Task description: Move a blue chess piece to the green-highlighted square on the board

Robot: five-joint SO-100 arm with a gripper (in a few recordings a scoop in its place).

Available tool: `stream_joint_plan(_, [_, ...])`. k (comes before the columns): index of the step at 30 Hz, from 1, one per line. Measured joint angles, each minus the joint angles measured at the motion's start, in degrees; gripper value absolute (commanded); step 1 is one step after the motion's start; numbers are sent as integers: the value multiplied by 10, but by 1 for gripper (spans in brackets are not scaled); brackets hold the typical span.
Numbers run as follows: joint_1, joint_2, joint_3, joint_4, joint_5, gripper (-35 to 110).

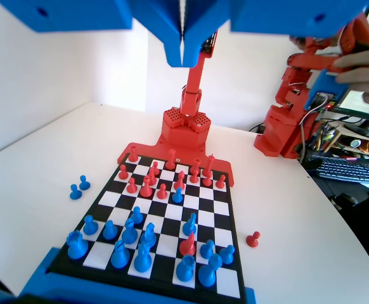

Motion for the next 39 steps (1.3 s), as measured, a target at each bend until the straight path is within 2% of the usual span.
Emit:
stream_joint_plan(7, [16, -108, -53, 3, 3, 1])
stream_joint_plan(20, [106, -481, -205, 45, 1, 1])
stream_joint_plan(26, [143, -604, -198, 22, -2, 1])
stream_joint_plan(39, [126, -811, -152, -94, 76, 8])
